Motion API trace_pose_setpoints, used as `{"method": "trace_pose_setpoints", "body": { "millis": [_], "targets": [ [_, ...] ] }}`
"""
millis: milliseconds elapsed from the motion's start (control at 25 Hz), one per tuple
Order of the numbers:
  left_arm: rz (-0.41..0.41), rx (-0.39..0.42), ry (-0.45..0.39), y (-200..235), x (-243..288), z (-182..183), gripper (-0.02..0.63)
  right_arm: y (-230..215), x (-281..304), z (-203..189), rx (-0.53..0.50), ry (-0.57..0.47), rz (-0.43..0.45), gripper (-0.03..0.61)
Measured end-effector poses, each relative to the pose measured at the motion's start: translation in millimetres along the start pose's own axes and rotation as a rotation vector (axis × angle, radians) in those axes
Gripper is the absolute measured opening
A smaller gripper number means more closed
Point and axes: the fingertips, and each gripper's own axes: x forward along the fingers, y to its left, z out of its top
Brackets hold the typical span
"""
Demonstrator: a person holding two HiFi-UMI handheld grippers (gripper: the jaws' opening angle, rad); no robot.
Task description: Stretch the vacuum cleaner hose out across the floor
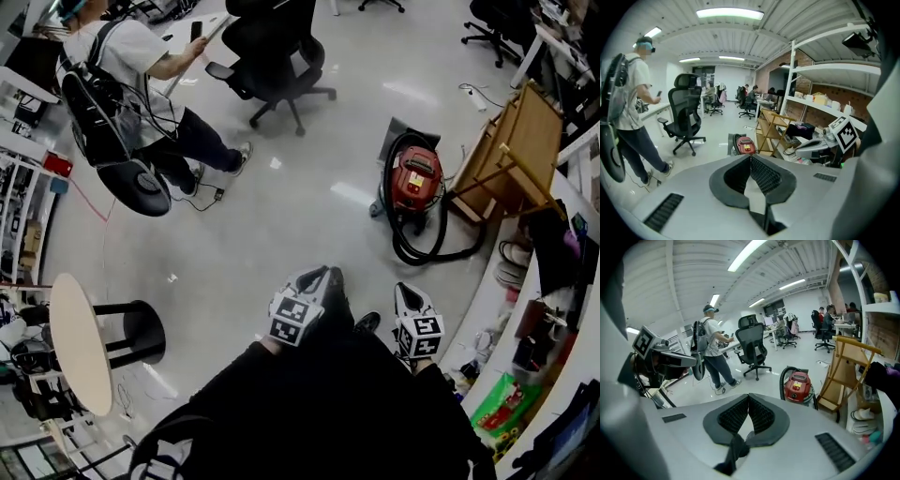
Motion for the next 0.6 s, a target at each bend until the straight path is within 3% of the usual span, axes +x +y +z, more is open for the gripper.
{"method": "trace_pose_setpoints", "body": {
  "millis": [160,320,480,600],
  "targets": [
    [-0.078,-0.008,0.028,29.1,86.5,33.7,0.023,-56.9,15.8,6.1,0.070,0.035,-0.098,0.014],
    [-0.184,0.031,0.047,63.9,211.6,78.1,0.023,-122.9,38.3,33.3,0.137,0.087,-0.181,0.014],
    [-0.269,0.038,0.155,102.6,343.3,106.7,0.023,-167.9,67.5,87.8,0.165,0.119,-0.251,0.014],
    [-0.320,0.058,0.259,123.7,410.9,104.5,0.023,-181.7,88.0,117.5,0.209,0.145,-0.299,0.014]
  ]
}}
